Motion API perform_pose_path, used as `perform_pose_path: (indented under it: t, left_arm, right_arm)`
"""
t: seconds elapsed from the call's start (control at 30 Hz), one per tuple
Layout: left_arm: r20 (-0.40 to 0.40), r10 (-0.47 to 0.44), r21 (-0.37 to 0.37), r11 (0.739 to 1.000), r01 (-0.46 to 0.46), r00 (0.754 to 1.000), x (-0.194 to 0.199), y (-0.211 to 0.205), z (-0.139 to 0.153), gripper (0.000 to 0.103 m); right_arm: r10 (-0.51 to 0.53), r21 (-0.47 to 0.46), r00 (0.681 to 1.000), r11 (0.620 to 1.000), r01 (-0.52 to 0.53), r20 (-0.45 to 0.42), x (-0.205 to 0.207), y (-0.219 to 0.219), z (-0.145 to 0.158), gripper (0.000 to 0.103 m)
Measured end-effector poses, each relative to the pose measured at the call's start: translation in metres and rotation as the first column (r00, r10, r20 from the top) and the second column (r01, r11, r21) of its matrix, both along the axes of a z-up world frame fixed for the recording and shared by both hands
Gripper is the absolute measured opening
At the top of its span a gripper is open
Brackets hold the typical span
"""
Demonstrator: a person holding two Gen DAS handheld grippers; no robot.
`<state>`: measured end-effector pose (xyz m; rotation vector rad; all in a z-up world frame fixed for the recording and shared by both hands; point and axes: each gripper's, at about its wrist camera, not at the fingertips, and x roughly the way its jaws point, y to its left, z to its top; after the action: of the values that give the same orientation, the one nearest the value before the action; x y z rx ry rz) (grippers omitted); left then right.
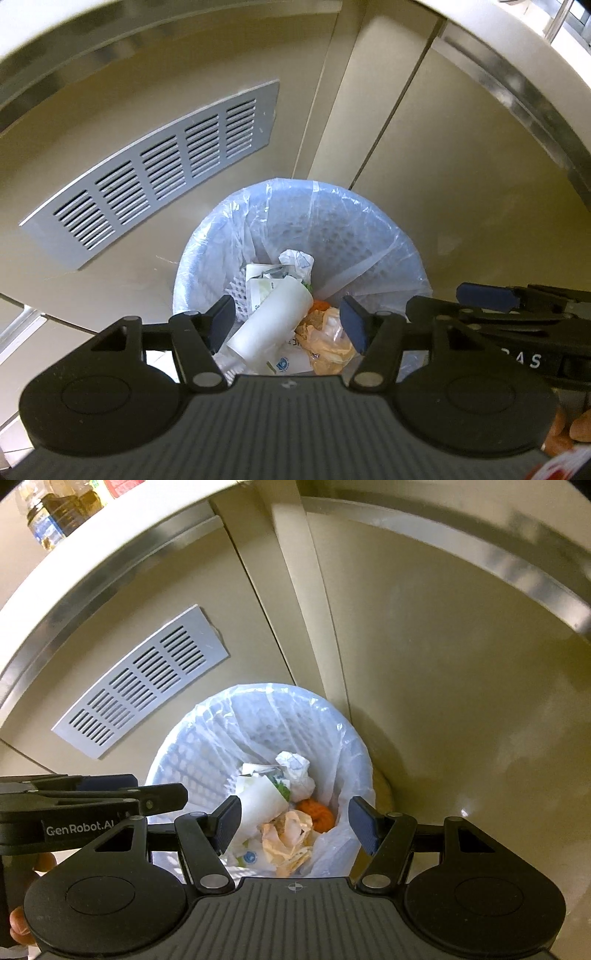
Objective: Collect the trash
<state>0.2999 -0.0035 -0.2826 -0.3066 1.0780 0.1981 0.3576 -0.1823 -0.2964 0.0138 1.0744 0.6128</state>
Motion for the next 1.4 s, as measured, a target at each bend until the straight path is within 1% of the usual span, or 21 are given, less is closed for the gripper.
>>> perform_pose_path:
  t: [0.13,0.27,0.43,0.53,0.67,0.77,0.87,0.93,1.03,1.13,1.4]
  left_arm:
    - [0.020,0.012,0.015,1.000,-0.012,1.000,-0.009,-0.004,0.013,0.059]
    - [0.055,0.033,0.032,0.999,-0.035,0.998,-0.024,-0.011,0.035,0.059]
    - [0.117,0.072,0.064,0.995,-0.080,0.991,-0.057,-0.021,0.079,0.059]
    - [0.155,0.102,0.066,0.991,-0.114,0.983,-0.082,-0.028,0.109,0.059]
    - [0.182,0.109,0.106,0.986,-0.130,0.977,-0.114,-0.039,0.148,0.059]
    - [0.211,0.092,0.132,0.984,-0.121,0.973,-0.136,-0.048,0.175,0.059]
    - [0.225,0.060,0.159,0.982,-0.097,0.972,-0.150,-0.056,0.197,0.060]
    - [0.238,0.040,0.164,0.983,-0.081,0.970,-0.157,-0.061,0.208,0.063]
    - [0.256,0.014,0.158,0.986,-0.056,0.967,-0.165,-0.067,0.223,0.065]
    - [0.259,-0.012,0.146,0.989,-0.027,0.966,-0.172,-0.070,0.234,0.065]
    - [0.273,-0.063,0.143,0.989,0.024,0.960,-0.202,-0.067,0.257,0.065]
  right_arm:
    - [0.009,0.016,1.000,1.000,-0.009,0.021,-0.007,-0.004,0.011,0.064]
    - [0.018,0.042,0.999,0.999,-0.020,0.047,-0.019,-0.011,0.029,0.065]
    - [0.025,0.084,0.996,0.996,-0.033,0.090,-0.045,-0.025,0.063,0.064]
    - [0.027,0.109,0.993,0.993,-0.040,0.117,-0.063,-0.036,0.086,0.065]
    - [0.026,0.128,0.987,0.991,-0.047,0.160,-0.090,-0.051,0.116,0.065]
    - [0.021,0.135,0.983,0.990,-0.046,0.181,-0.111,-0.061,0.138,0.065]
    - [0.009,0.145,0.981,0.989,-0.037,0.192,-0.127,-0.069,0.158,0.065]
    - [-0.005,0.153,0.980,0.988,-0.026,0.199,-0.137,-0.074,0.170,0.065]
    - [-0.033,0.168,0.980,0.986,0.000,0.196,-0.150,-0.081,0.184,0.065]
    - [-0.050,0.174,0.983,0.985,0.019,0.175,-0.162,-0.083,0.199,0.065]
    - [-0.098,0.185,0.980,0.981,0.065,0.174,-0.200,-0.076,0.234,0.065]
